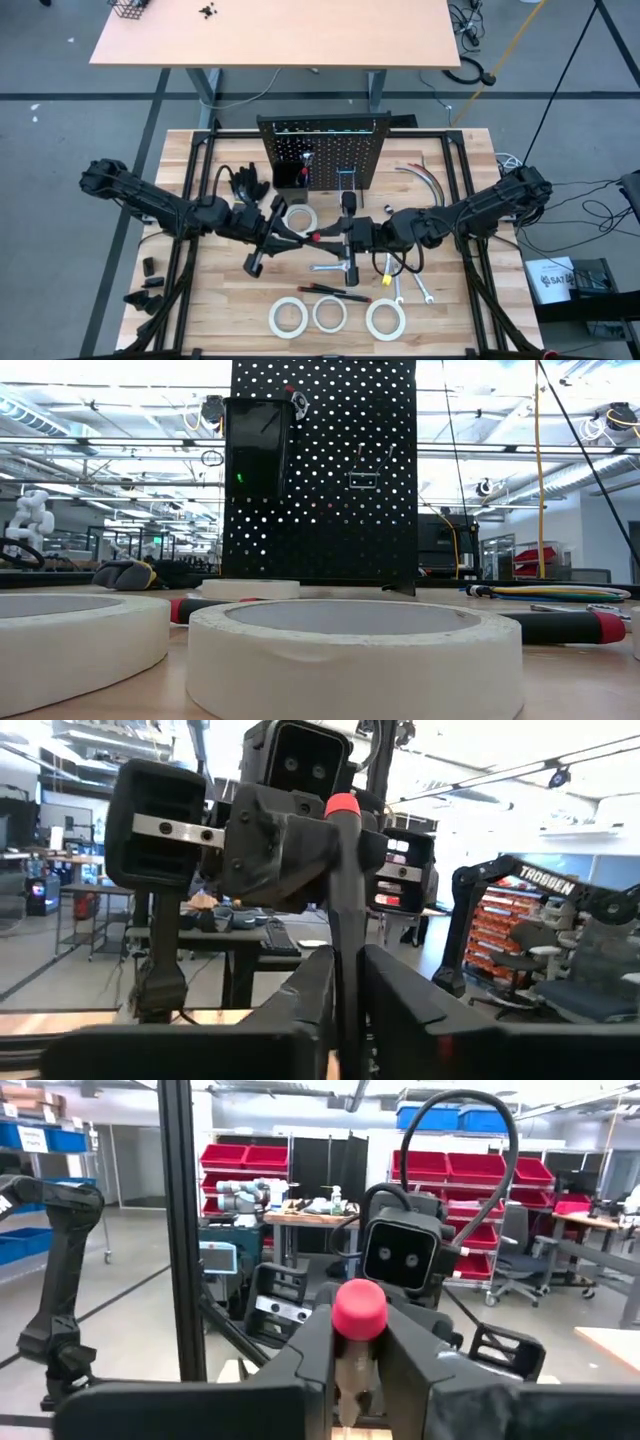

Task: Hang tools onto peg board
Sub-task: Put the black nut driver into the black bin on the peg board

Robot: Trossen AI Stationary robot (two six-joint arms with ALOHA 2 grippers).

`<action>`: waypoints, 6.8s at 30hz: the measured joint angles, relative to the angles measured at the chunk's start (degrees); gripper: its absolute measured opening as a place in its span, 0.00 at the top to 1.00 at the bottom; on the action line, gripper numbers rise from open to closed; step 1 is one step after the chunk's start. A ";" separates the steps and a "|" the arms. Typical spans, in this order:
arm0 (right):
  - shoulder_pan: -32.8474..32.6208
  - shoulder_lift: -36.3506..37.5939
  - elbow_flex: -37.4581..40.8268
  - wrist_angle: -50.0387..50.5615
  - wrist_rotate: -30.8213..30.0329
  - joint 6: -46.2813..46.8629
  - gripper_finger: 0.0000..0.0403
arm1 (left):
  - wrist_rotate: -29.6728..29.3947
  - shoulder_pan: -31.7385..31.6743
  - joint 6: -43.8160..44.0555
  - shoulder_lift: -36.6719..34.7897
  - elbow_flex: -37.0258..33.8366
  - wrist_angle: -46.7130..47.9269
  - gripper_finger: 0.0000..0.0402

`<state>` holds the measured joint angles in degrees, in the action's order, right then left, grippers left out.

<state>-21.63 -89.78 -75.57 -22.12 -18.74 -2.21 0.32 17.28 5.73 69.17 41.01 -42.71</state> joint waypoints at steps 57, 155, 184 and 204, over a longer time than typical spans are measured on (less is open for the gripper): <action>18.60 -11.87 -27.04 36.87 -3.81 0.79 0.50 | -22.63 0.48 13.38 -20.06 0.00 61.72 0.53; -9.88 -7.10 0.85 53.24 -17.40 44.73 0.45 | -8.01 11.56 4.31 35.47 0.24 27.82 0.55; -9.17 -7.10 0.81 43.94 -13.86 41.82 0.45 | -8.05 7.38 -1.61 26.22 -0.30 43.51 0.90; 8.78 -7.08 0.78 29.98 18.95 41.66 0.45 | -2.24 4.87 -6.30 5.43 11.82 67.08 0.90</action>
<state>-12.85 -96.86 -74.79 7.86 0.21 39.45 -1.91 22.15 -0.57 74.59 52.83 24.37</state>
